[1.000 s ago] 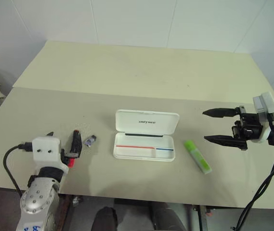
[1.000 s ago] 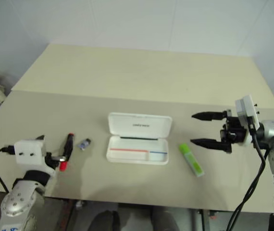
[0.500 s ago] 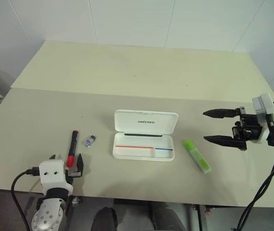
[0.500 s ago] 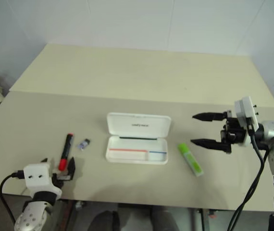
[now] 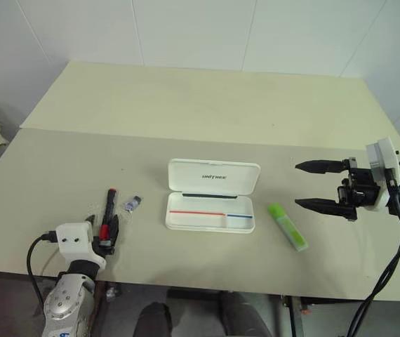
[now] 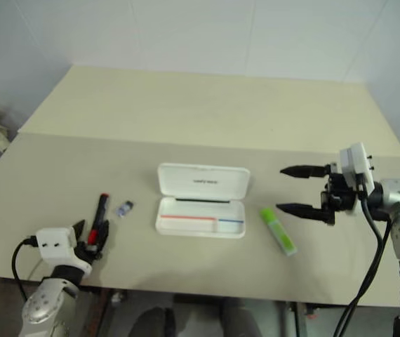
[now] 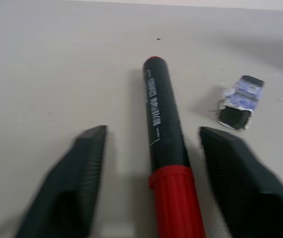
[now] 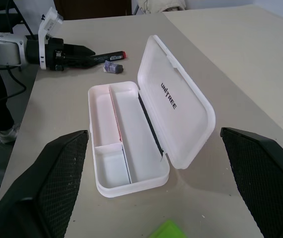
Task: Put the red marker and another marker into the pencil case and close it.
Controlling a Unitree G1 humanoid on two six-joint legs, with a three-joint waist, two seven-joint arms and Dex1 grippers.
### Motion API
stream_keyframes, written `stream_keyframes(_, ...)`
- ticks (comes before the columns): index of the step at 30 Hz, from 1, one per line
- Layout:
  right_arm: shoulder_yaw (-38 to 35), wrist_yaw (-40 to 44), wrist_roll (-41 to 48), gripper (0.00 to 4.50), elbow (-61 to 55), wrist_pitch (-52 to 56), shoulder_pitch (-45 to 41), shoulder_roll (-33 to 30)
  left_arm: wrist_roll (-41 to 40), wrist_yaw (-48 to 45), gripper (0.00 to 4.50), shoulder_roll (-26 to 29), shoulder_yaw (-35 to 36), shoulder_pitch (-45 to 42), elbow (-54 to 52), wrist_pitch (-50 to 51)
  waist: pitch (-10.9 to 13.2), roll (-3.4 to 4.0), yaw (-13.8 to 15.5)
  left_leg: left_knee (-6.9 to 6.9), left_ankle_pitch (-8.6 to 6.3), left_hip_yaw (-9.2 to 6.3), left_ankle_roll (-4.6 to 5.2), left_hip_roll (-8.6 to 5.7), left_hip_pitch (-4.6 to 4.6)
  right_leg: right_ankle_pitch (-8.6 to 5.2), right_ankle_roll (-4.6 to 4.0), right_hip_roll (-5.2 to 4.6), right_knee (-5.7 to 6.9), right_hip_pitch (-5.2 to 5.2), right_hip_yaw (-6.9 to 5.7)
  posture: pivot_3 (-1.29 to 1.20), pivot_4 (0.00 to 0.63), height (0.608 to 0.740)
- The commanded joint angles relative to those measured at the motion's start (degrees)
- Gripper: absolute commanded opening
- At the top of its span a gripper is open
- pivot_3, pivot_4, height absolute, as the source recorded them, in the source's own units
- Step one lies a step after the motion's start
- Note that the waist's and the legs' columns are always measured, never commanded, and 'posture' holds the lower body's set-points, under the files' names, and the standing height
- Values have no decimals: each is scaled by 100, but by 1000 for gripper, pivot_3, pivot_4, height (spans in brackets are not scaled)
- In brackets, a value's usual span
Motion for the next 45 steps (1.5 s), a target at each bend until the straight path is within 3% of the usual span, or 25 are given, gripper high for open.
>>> stream_keyframes(1, -280, -66, 102, 4500, -190, 8, 50, -38, -227, -154, 1862, -6, -110, -35, 119, 149, 0, 0, -1, 5, 0, -1, 0, 0, 1, 0, 1, -1, -4, 6, 0, 0, 150, 740)
stream_keyframes(5, -323, -118, 111, 4500, -239, 21, 101, -57, -294, -129, 629, 30, -26, -99, 118, 237, 0, 0, 0, 12, 0, -4, 5, -7, 2, 4, 4, -9, -17, 19, 0, 0, 150, 740)
stream_keyframes(11, -386, -131, 112, 4500, -251, 35, 135, -69, -430, -15, 622, 359, 475, -495, 102, 342, 1, -3, -7, 11, 1, -12, 6, -9, 1, 5, 5, -10, -17, 20, -5, 0, 150, 740)
stream_keyframes(16, -447, -77, 144, 4500, -228, 24, 129, -50, -646, -147, 622, 1338, 1061, -1413, 56, 650, 20, -35, -22, 1, 1, -12, 6, -7, -4, 6, 5, -7, -15, 10, -8, 0, 150, 740)
stream_keyframes(23, -471, -192, 176, 4500, -324, 34, 190, 1, -915, -1038, 622, 2657, 1051, -2826, 628, 723, 20, -35, 12, -33, -11, -3, -8, -2, -19, 33, 58, -6, -6, -28, -23, 0, 150, 740)
stream_keyframes(28, -465, -306, 144, 4500, -383, -6, 229, 49, -1472, -2335, 622, 3275, 370, -3840, 711, 918, 21, -33, 24, -41, -6, -4, -23, 8, -35, 23, 62, 2, 2, -49, -34, 0, 150, 740)
stream_keyframes(34, -666, -473, 209, 4500, -639, -32, 548, 83, -1868, -3551, 622, 3485, -685, -4963, 700, 1280, 22, -34, 22, -35, -8, -3, -26, 9, -36, 20, 67, 5, 4, -47, -33, 0, 150, 740)
stream_keyframes(45, -1216, -761, 335, 4500, -1164, 2, 1312, 72, -2012, -4890, 622, 3346, -2141, -5187, 256, 1693, 24, -28, 5, -20, -7, -4, -25, 8, -32, 19, 71, 7, 19, -43, -25, 0, 150, 740)
